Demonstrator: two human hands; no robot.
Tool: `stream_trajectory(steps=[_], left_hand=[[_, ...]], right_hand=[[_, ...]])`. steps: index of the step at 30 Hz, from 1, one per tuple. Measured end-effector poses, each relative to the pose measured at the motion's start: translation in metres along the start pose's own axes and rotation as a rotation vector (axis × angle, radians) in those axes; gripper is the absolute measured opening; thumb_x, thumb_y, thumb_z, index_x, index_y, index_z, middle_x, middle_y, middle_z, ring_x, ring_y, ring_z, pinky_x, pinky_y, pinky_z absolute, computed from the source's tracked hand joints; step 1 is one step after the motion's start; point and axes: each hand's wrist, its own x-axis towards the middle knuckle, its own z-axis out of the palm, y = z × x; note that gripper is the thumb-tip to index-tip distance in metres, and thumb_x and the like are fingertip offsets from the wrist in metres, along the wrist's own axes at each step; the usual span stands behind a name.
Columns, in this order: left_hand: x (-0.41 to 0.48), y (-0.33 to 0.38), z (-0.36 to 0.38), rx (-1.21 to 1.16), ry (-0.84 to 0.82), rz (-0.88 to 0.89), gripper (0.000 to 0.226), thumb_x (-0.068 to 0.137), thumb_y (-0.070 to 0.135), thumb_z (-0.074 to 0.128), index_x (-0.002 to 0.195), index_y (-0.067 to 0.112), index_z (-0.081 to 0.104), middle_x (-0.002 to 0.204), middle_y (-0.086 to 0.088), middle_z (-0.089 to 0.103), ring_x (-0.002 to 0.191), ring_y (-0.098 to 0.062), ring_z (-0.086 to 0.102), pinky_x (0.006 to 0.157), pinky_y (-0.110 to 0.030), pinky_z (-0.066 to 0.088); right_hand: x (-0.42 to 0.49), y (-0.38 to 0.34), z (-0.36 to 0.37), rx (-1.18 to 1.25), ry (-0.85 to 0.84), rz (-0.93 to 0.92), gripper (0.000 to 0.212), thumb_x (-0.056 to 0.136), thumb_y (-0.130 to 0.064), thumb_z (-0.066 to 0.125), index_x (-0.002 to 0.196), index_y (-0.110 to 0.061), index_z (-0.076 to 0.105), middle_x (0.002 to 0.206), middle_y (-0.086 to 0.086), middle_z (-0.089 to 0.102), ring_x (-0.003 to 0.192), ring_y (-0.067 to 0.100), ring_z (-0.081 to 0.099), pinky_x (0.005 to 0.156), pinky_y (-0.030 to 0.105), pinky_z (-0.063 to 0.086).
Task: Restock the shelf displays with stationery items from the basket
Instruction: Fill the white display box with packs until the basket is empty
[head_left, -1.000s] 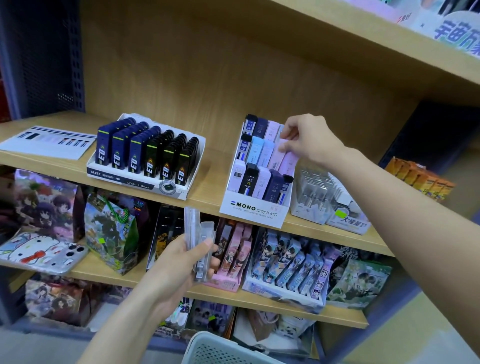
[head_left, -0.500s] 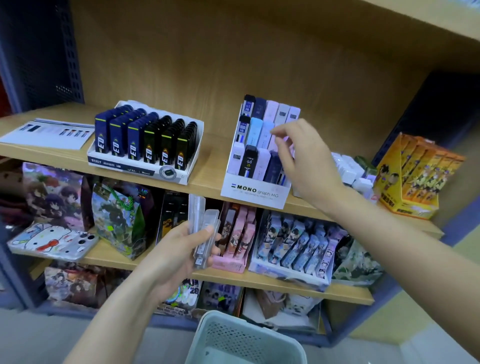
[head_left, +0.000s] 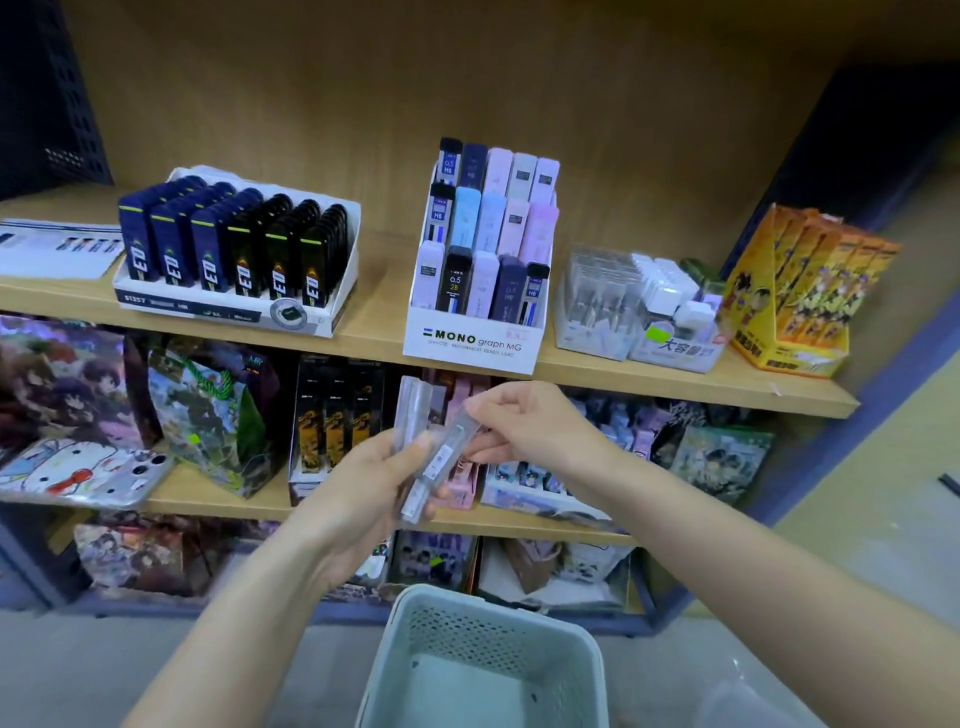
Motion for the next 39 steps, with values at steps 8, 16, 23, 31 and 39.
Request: stream_trajectory(steps=[8, 16, 23, 31, 39], left_hand=[[0.007, -0.005, 0.009, 0.006, 0.047, 0.020, 0.019, 0.099, 0.018, 0.045, 0.104, 0.006, 0.059, 0.082, -0.009, 0.057, 0.060, -0.011, 0.054, 0.053, -0.022, 0.048], [0.013, -0.012, 0.038, 0.067, -0.018, 0.004, 0.018, 0.098, 0.020, 0.046, 0.104, 0.009, 0.058, 0.071, 0.001, 0.063, 0.057, -0.008, 0.058, 0.059, -0.024, 0.050], [0.023, -0.012, 0.059, 0.136, -0.013, -0.005, 0.020, 0.098, 0.022, 0.046, 0.107, 0.010, 0.060, 0.086, -0.006, 0.065, 0.063, -0.008, 0.060, 0.059, -0.024, 0.048], [0.039, -0.009, 0.080, 0.102, -0.005, -0.012, 0.023, 0.096, 0.021, 0.048, 0.110, 0.009, 0.061, 0.077, -0.001, 0.065, 0.060, -0.010, 0.060, 0.055, -0.021, 0.050], [0.055, -0.013, 0.096, 0.120, -0.016, 0.012, 0.020, 0.097, 0.021, 0.045, 0.107, 0.011, 0.060, 0.071, 0.002, 0.065, 0.060, -0.010, 0.059, 0.057, -0.021, 0.051]], right_hand=[[-0.017, -0.015, -0.052, 0.007, 0.267, -0.178, 0.009, 0.095, -0.015, 0.052, 0.093, -0.013, 0.060, 0.084, 0.004, 0.070, 0.069, 0.011, 0.069, 0.063, 0.017, 0.055], [0.005, -0.024, -0.143, -0.437, 0.768, -0.507, 0.004, 0.097, -0.017, 0.050, 0.097, -0.015, 0.048, 0.094, 0.004, 0.061, 0.084, 0.019, 0.065, 0.076, 0.028, 0.056], [0.038, -0.018, -0.164, -0.736, 0.592, -0.517, 0.005, 0.093, -0.020, 0.060, 0.095, -0.016, 0.062, 0.090, -0.003, 0.060, 0.083, 0.012, 0.057, 0.085, 0.033, 0.051], [0.053, -0.007, -0.174, -1.014, 0.597, -0.496, 0.028, 0.085, -0.026, 0.069, 0.111, -0.017, 0.065, 0.102, 0.001, 0.052, 0.103, 0.019, 0.047, 0.088, 0.033, 0.041], [0.011, 0.029, -0.136, -0.531, 0.390, -0.506, 0.009, 0.095, -0.027, 0.051, 0.092, -0.022, 0.057, 0.079, -0.018, 0.053, 0.069, -0.004, 0.051, 0.063, 0.012, 0.040]])
